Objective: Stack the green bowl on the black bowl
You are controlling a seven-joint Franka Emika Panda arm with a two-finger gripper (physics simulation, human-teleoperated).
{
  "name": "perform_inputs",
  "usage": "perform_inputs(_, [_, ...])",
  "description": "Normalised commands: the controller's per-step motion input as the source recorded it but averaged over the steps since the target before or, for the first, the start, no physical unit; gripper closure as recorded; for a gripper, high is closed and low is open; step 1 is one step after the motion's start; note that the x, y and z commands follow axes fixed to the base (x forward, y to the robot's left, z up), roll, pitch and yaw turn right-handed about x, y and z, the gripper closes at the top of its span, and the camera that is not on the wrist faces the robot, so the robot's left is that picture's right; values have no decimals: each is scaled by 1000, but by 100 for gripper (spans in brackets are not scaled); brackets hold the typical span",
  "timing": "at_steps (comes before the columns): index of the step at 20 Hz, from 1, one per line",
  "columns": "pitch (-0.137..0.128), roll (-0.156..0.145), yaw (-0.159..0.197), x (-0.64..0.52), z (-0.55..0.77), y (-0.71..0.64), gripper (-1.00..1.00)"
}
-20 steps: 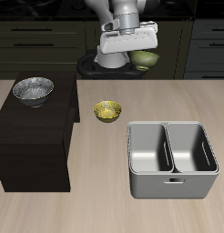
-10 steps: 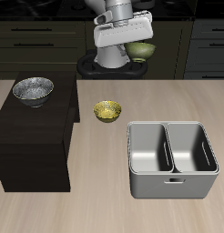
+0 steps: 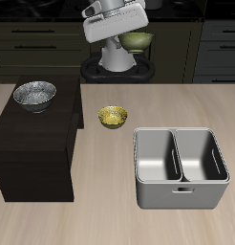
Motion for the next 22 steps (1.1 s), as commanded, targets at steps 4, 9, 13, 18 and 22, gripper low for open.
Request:
perform_inputs(4, [-29, -10, 66, 172, 503, -348, 100])
perform_inputs(9, [-121, -161, 66, 203, 385, -482, 100])
perform_inputs(13, [-72, -163, 22, 123, 255, -291, 100])
perform_inputs(18, [-1, -55, -34, 170, 244, -265, 100])
perform_inputs(22, [-24, -88, -69, 148, 222, -360, 100])
